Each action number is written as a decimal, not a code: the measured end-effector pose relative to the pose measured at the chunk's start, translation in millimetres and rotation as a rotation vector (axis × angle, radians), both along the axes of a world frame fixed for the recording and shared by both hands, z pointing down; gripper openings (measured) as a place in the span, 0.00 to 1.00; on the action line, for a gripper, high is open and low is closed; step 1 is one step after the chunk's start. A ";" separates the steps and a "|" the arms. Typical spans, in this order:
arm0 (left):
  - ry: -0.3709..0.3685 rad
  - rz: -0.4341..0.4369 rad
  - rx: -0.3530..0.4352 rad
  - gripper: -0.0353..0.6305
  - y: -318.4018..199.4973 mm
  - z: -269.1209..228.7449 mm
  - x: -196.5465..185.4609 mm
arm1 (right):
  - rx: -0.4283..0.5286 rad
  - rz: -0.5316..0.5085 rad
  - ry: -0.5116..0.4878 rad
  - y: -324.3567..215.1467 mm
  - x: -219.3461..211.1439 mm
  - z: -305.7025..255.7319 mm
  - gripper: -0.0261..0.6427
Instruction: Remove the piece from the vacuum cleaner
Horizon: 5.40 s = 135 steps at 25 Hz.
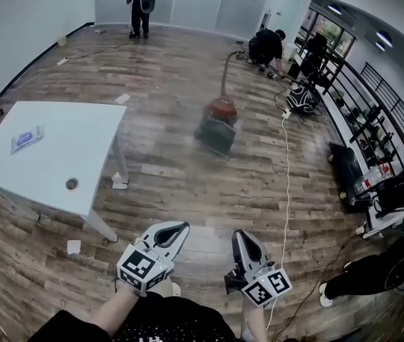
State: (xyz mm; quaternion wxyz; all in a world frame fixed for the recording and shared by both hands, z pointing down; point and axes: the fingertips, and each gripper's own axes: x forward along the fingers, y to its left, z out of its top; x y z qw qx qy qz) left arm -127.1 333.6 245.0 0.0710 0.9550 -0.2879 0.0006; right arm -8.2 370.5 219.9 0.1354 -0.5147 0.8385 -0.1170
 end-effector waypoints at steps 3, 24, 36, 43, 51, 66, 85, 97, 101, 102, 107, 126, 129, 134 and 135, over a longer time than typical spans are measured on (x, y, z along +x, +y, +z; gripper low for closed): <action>-0.013 0.011 -0.008 0.07 -6.4 3.6 10.9 | -0.009 0.011 -0.010 -6.2 9.5 3.8 0.06; -0.009 0.098 -0.035 0.07 -212.0 2.5 116.9 | -0.032 0.078 -0.022 -204.3 108.4 1.8 0.06; 0.045 0.073 -0.009 0.07 -343.9 -15.8 128.0 | -0.005 0.071 -0.002 -329.6 127.2 -20.9 0.06; 0.059 0.039 -0.012 0.07 -379.3 -12.5 123.3 | -0.006 0.037 0.003 -369.9 123.5 -16.6 0.06; 0.035 0.024 -0.022 0.07 -432.4 -3.0 153.6 | -0.012 0.023 -0.022 -424.0 156.9 -7.1 0.06; 0.051 0.096 0.019 0.07 -622.6 -13.5 255.2 | -0.019 0.023 -0.059 -624.1 268.6 3.5 0.06; 0.023 0.049 -0.075 0.07 -829.5 30.5 277.0 | -0.097 -0.034 -0.079 -795.7 324.7 58.9 0.06; 0.124 0.077 -0.169 0.07 -926.2 195.8 318.4 | -0.017 0.017 -0.060 -870.7 396.0 225.8 0.06; 0.135 0.045 -0.118 0.07 -942.0 261.2 322.6 | -0.011 -0.002 -0.052 -890.5 410.3 303.1 0.06; 0.147 0.032 -0.107 0.07 -945.0 278.3 321.5 | -0.008 -0.005 -0.049 -895.6 413.5 321.9 0.06; 0.177 -0.010 -0.067 0.07 -966.6 367.5 312.1 | 0.006 -0.020 -0.018 -922.8 421.7 412.7 0.06; 0.022 0.024 0.111 0.33 -997.4 557.5 308.2 | 0.222 -0.326 0.013 -907.8 407.1 547.8 0.34; 0.044 0.028 0.100 0.33 -999.1 562.3 308.2 | 0.175 -0.322 0.131 -905.6 401.2 565.1 0.34; -0.013 0.069 0.115 0.32 -1001.4 573.1 325.5 | 0.145 -0.269 0.227 -921.1 393.7 582.6 0.33; -0.029 0.070 0.122 0.32 -1001.5 574.2 329.0 | 0.152 -0.245 0.235 -923.1 395.8 582.9 0.33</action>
